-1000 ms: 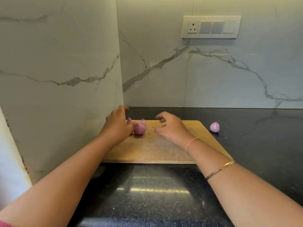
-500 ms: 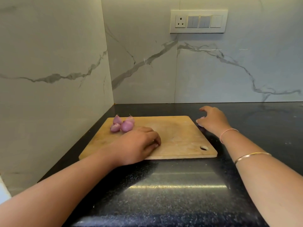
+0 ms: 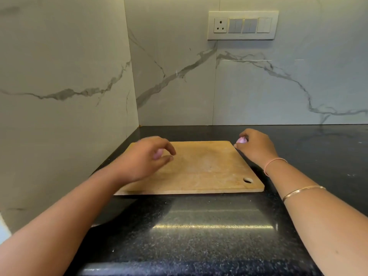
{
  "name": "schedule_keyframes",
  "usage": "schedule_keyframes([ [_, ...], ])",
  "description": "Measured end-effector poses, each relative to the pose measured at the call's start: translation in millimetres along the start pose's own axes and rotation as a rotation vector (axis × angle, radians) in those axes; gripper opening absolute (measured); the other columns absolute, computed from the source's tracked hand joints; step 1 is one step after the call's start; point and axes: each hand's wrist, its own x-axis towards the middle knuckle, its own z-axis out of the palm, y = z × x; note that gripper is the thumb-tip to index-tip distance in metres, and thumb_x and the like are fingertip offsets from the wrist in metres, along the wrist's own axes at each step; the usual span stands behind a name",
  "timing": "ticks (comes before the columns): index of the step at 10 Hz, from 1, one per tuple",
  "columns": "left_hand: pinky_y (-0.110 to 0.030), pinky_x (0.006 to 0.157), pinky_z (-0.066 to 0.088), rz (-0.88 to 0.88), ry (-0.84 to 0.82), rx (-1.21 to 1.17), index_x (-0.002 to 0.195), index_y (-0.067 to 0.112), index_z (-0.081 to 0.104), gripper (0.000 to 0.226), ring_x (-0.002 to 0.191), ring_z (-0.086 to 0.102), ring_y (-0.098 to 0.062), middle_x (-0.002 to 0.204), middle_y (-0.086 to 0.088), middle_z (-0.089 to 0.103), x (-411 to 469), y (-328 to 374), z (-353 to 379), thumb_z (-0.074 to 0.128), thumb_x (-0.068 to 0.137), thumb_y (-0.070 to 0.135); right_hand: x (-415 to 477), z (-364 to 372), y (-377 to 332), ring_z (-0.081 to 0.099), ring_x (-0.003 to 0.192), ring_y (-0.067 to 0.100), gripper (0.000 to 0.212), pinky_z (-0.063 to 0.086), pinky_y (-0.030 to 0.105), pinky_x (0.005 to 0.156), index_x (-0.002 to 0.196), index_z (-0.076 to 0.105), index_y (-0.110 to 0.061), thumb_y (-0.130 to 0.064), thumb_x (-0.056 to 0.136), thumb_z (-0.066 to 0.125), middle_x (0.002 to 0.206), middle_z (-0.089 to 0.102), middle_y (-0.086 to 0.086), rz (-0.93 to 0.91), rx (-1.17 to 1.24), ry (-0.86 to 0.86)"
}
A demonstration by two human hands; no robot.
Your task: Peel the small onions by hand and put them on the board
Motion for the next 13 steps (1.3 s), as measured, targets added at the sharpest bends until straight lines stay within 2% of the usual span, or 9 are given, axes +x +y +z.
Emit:
schedule_keyframes([
  [1, -0.016, 0.069, 0.046, -0.158, 0.141, -0.081, 0.089, 0.033, 0.064, 0.01, 0.093, 0.059, -0.008, 0.103, 0.008, 0.063, -2.8, -11.0, -22.5, 0.062, 0.089, 0.023, -14.8, 1.7, -28.6, 0.06, 0.104, 0.026, 0.034, 0.049, 0.035, 0.085, 0.12, 0.058, -0.014, -0.025, 0.088, 0.063, 0.116, 0.065, 0.007, -0.094, 0.072, -0.02],
  [2, -0.024, 0.08, 0.039, -0.314, 0.225, 0.01, 0.098, 0.028, 0.064, 0.011, 0.107, 0.054, -0.012, 0.116, 0.005, 0.061, -2.7, -26.2, -33.7, 0.061, 0.09, 0.021, -36.1, 9.0, -66.5, 0.061, 0.104, 0.024, 0.038, 0.049, 0.034, 0.087, 0.12, 0.057, -0.015, -0.026, 0.085, 0.067, 0.115, 0.065, 0.005, -0.216, 0.137, -0.092],
  [3, -0.025, 0.085, 0.037, -0.455, 0.192, 0.055, 0.115, 0.021, 0.059, 0.024, 0.117, 0.05, -0.018, 0.126, -0.001, 0.057, -2.1, -37.7, -34.0, 0.059, 0.091, 0.016, -58.1, 24.2, -106.4, 0.062, 0.091, 0.022, 0.03, 0.049, 0.031, 0.078, 0.108, 0.063, -0.013, -0.025, 0.081, 0.071, 0.102, 0.068, 0.003, -0.352, 0.136, -0.189],
  [4, -0.028, 0.087, 0.041, -0.566, 0.096, 0.052, 0.123, 0.018, 0.053, 0.036, 0.117, 0.051, -0.021, 0.13, -0.006, 0.055, -1.2, -46.7, -29.8, 0.062, 0.089, 0.014, -75.8, 41.9, -137.1, 0.059, 0.088, 0.021, 0.022, 0.045, 0.031, 0.07, 0.101, 0.064, -0.012, -0.025, 0.084, 0.067, 0.098, 0.065, 0.004, -0.494, 0.104, -0.237],
  [5, -0.031, 0.094, 0.041, -0.67, -0.021, 0.081, 0.131, 0.017, 0.047, 0.048, 0.12, 0.05, -0.024, 0.136, -0.008, 0.05, -0.4, -53.8, -26.0, 0.066, 0.086, 0.019, -88.2, 55.4, -159.3, 0.055, 0.088, 0.02, 0.025, 0.037, 0.026, 0.067, 0.109, 0.063, -0.014, -0.026, 0.087, 0.063, 0.101, 0.054, 0.004, -0.58, 0.112, -0.257],
  [7, -0.032, 0.098, 0.04, -0.75, -0.103, 0.144, 0.139, 0.013, 0.038, 0.057, 0.125, 0.046, -0.028, 0.141, -0.009, 0.044, 1.2, -60.2, -20.4, 0.063, 0.089, 0.021, -90.6, 74.5, -176.4, 0.054, 0.085, 0.023, 0.027, 0.033, 0.027, 0.062, 0.115, 0.061, -0.015, -0.03, 0.094, 0.052, 0.091, 0.045, 0.001, -0.626, 0.021, -0.24],
  [10, -0.033, 0.098, 0.04, -0.726, -0.092, 0.15, 0.141, 0.015, 0.034, 0.057, 0.127, 0.044, -0.027, 0.143, -0.008, 0.042, 4.6, -62.9, -16.8, 0.06, 0.09, 0.017, -92.1, 79.8, -174.3, 0.056, 0.097, 0.028, 0.038, 0.036, 0.029, 0.063, 0.127, 0.053, -0.01, -0.03, 0.095, 0.05, 0.113, 0.052, 0.01, -0.75, -0.187, -0.151],
  [11, -0.033, 0.097, 0.04, -0.723, -0.079, 0.134, 0.141, 0.015, 0.035, 0.057, 0.126, 0.045, -0.027, 0.143, -0.008, 0.042, 3.9, -61.7, -16.5, 0.061, 0.09, 0.017, -93.3, 76.1, -174.5, 0.056, 0.095, 0.025, 0.036, 0.033, 0.027, 0.062, 0.125, 0.053, -0.013, -0.031, 0.095, 0.051, 0.112, 0.051, 0.008, -0.722, -0.157, -0.158],
  [13, -0.033, 0.097, 0.04, -0.723, -0.09, 0.121, 0.139, 0.016, 0.037, 0.056, 0.125, 0.045, -0.027, 0.142, -0.008, 0.043, 4.0, -64.8, -16.5, 0.062, 0.089, 0.02, -91.1, 75.0, -170.2, 0.057, 0.095, 0.024, 0.039, 0.038, 0.026, 0.064, 0.128, 0.052, -0.016, -0.031, 0.093, 0.055, 0.114, 0.051, 0.006, -0.665, -0.077, -0.172],
])
